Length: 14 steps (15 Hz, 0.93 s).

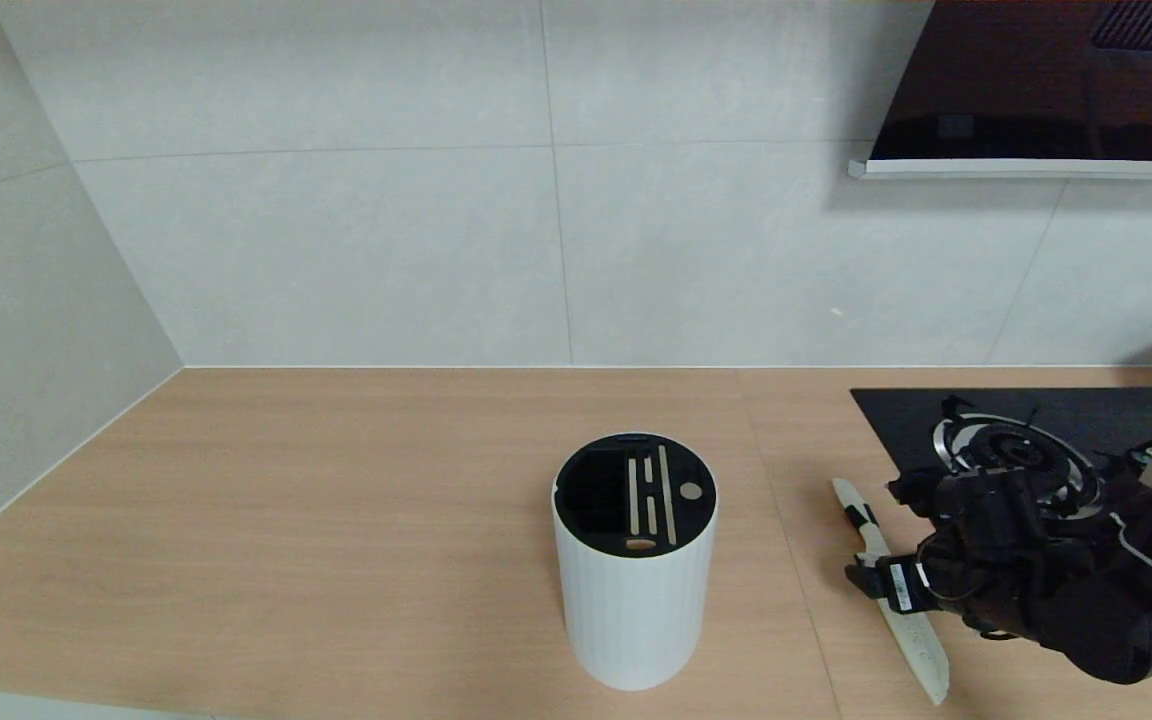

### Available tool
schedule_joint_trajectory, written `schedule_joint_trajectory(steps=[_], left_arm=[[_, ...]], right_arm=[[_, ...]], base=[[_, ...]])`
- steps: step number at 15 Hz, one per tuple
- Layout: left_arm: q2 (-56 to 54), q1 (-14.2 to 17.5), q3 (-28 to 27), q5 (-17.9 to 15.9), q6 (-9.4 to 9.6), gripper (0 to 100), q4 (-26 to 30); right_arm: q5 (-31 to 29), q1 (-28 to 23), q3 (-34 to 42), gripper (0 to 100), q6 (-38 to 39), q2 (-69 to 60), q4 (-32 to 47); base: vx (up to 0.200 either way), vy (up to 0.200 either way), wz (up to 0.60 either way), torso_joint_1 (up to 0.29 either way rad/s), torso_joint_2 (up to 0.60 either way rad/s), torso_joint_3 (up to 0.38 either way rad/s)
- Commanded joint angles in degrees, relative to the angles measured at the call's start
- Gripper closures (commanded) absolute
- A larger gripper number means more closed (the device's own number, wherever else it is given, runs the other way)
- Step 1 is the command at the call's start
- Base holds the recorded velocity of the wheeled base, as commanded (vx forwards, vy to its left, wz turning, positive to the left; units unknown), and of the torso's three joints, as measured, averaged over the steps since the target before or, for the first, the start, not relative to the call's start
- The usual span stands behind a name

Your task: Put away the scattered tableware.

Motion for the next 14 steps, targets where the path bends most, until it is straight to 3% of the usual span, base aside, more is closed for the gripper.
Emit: schedule_joint_trajectory(steps=[1, 13, 14], left_arm=[[0.02, 0.05, 0.0, 0.02, -0.03, 0, -0.02], [0.02, 0.05, 0.0, 0.02, -0.03, 0, -0.02], [0.02, 0.05, 0.0, 0.02, -0.03, 0, -0.02]], right_arm=[[-0.15, 0.03, -0.09, 0, 0.13, 4.17, -3.39], [-1.11, -0.05, -1.41, 0, 1.53, 6.98, -6.38], [-1.11, 0.03, -1.41, 100, 1.53, 7.16, -6.46]], base=[[0.0, 0.0, 0.0, 0.0, 0.0, 0.0], [0.0, 0.0, 0.0, 0.0, 0.0, 0.0], [0.0, 0.0, 0.0, 0.0, 0.0, 0.0]])
